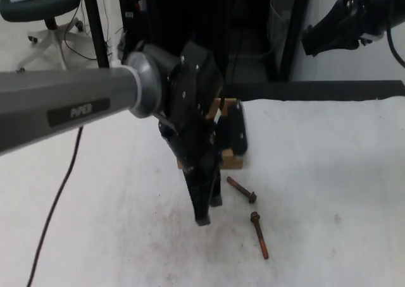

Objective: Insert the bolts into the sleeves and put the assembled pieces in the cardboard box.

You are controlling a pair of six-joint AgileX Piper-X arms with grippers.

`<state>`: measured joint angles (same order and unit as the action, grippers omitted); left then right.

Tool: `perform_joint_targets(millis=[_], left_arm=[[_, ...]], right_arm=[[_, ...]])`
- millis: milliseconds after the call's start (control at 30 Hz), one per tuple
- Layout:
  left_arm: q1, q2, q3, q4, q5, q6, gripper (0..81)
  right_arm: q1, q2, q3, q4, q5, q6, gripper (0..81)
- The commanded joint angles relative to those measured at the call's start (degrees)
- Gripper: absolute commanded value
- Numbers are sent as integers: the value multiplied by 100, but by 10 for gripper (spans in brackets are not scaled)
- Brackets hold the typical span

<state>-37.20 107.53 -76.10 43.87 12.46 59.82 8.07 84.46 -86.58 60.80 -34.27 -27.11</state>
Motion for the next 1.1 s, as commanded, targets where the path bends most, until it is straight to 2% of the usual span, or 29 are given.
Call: perform_joint_targets(millis=[0, 167, 267, 400, 500, 633, 1067], left_arm=[[-54, -3, -40, 14, -12, 286, 420], [-352, 18, -40, -424, -14, 1055, 420], [-516, 56, -40, -1053, -42, 1089, 420], [-652, 230, -40, -1726, -439, 1091, 420], [-656, 418, -40, -1734, -759, 1055, 408], [-656, 643, -44, -1623, -1038, 1086, 341], [-640, 754, -56, -2231, -1245, 1222, 335]], right_arm=[[-23, -45, -20, -5, -290, -98, 8], [-23, -45, -20, 40, -553, -98, 8], [-23, -45, -20, 169, -554, -123, 8], [-23, -45, -20, 507, -809, -400, 8], [-23, -45, -20, 647, -993, -582, 8], [-23, -45, -20, 565, -992, -596, 8], [-23, -45, -20, 539, -992, -596, 8]])
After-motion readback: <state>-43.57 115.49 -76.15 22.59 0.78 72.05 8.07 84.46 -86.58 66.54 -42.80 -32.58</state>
